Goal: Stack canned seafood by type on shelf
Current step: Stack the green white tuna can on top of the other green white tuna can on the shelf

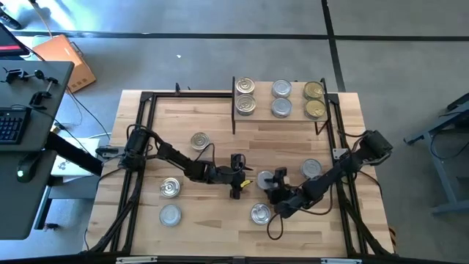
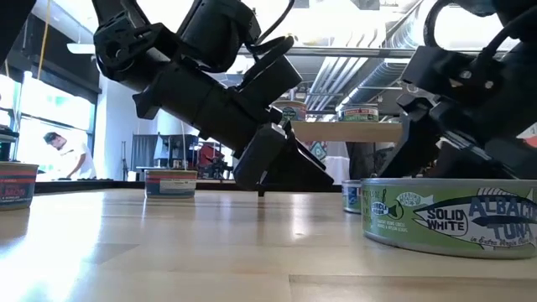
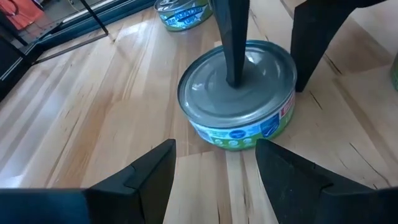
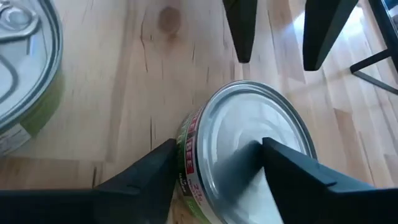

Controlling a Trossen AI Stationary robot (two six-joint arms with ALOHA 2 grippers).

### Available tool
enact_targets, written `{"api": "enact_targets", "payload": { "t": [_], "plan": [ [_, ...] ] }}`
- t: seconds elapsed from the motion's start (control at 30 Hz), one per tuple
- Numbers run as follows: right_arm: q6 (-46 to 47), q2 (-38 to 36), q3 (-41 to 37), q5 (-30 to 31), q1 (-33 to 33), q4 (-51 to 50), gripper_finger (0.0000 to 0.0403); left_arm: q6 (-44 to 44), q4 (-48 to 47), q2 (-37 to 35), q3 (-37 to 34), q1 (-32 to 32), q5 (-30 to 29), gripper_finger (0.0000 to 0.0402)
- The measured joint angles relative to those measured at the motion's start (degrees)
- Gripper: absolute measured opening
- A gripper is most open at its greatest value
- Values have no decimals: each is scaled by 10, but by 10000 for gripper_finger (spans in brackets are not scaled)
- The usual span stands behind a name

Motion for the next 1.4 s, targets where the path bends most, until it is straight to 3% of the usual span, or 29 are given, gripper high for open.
{"api": "enact_targets", "payload": {
  "t": [0.33,0.43,0.9,1.4],
  "plan": [
    [27,2,0,7,0,-1,39,29,29,0,0,-19,4,213],
    [28,1,0,6,0,3,8,57,47,0,0,-32,4,213],
    [28,-62,-5,-28,-14,8,0,288,44,0,0,-45,4,213],
    [54,-66,-3,-38,-40,23,0,360,45,6,0,-13,34,213]
  ]
}}
